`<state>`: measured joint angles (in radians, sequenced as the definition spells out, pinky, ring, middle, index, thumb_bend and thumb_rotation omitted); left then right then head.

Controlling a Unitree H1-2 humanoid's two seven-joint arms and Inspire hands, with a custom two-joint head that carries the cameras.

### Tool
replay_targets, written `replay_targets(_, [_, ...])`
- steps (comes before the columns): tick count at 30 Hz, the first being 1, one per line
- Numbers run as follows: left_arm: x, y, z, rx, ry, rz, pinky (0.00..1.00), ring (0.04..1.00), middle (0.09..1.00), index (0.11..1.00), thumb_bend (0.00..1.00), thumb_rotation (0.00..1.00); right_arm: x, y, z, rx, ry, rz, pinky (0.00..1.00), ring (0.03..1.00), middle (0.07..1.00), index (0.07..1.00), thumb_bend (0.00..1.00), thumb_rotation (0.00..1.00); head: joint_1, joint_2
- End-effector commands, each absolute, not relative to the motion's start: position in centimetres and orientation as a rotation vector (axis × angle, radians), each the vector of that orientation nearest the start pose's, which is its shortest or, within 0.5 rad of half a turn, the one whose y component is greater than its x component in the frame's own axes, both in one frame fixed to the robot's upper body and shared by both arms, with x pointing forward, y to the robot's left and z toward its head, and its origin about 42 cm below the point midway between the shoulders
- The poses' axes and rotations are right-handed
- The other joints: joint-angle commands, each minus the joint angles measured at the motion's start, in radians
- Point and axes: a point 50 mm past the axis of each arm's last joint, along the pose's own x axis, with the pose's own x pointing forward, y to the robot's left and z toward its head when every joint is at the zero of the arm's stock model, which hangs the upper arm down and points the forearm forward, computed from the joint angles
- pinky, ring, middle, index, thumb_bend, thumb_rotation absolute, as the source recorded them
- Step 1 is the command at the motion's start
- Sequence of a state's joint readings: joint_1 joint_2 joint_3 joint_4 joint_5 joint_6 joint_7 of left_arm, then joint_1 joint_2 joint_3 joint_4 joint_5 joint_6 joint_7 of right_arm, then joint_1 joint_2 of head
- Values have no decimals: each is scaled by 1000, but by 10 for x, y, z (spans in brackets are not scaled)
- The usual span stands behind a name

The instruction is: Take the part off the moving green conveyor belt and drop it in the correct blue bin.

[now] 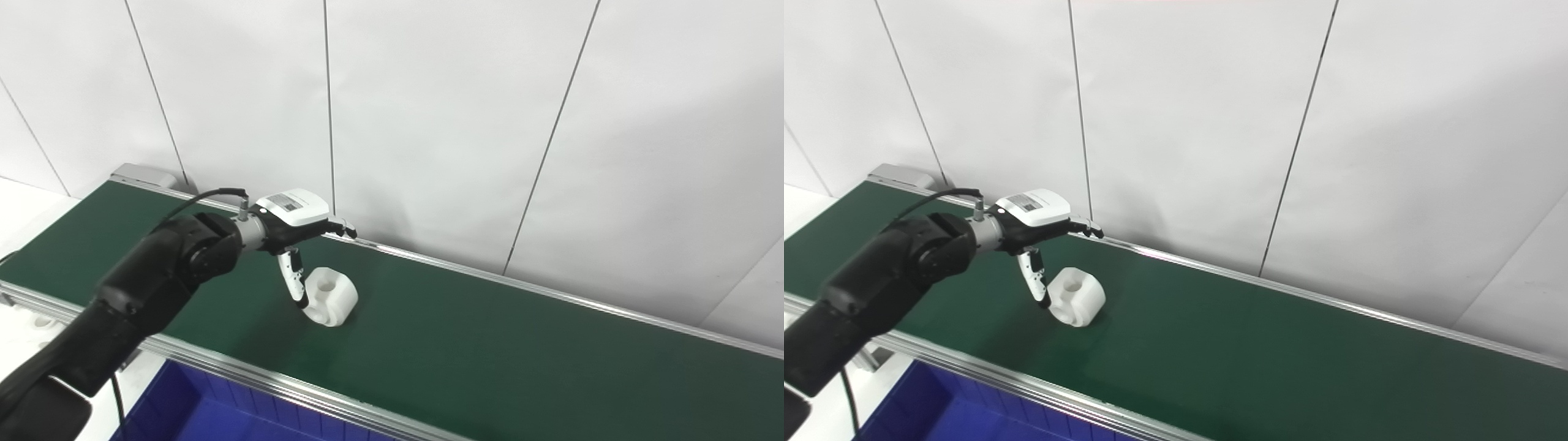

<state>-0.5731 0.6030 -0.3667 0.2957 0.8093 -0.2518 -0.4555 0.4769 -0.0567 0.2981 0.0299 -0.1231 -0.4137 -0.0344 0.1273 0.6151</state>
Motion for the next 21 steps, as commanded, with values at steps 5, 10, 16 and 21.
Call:
replay_targets(5, [447, 289, 212, 1552, -179, -583, 710, 827, 848, 849, 1000, 254, 97, -162, 37, -44, -5, 190, 994, 970, 989, 1000, 899, 1000, -12, 1])
replay_targets(10, [443, 273, 187, 1527, -220, -571, 703, 821, 846, 844, 1000, 271, 97, -159, 39, -36, -10, 188, 983, 968, 990, 1000, 905, 1000, -32, 7])
replay_targets(16, [442, 252, 162, 1466, -222, -605, 697, 812, 840, 849, 1000, 274, 96, -156, 40, -31, -12, 191, 979, 965, 982, 1000, 915, 1000, -37, 9])
replay_targets(21, [443, 231, 156, 1506, -225, -654, 705, 820, 842, 841, 1000, 242, 94, -154, 42, -27, -15, 189, 972, 962, 981, 1000, 914, 1000, -37, 16])
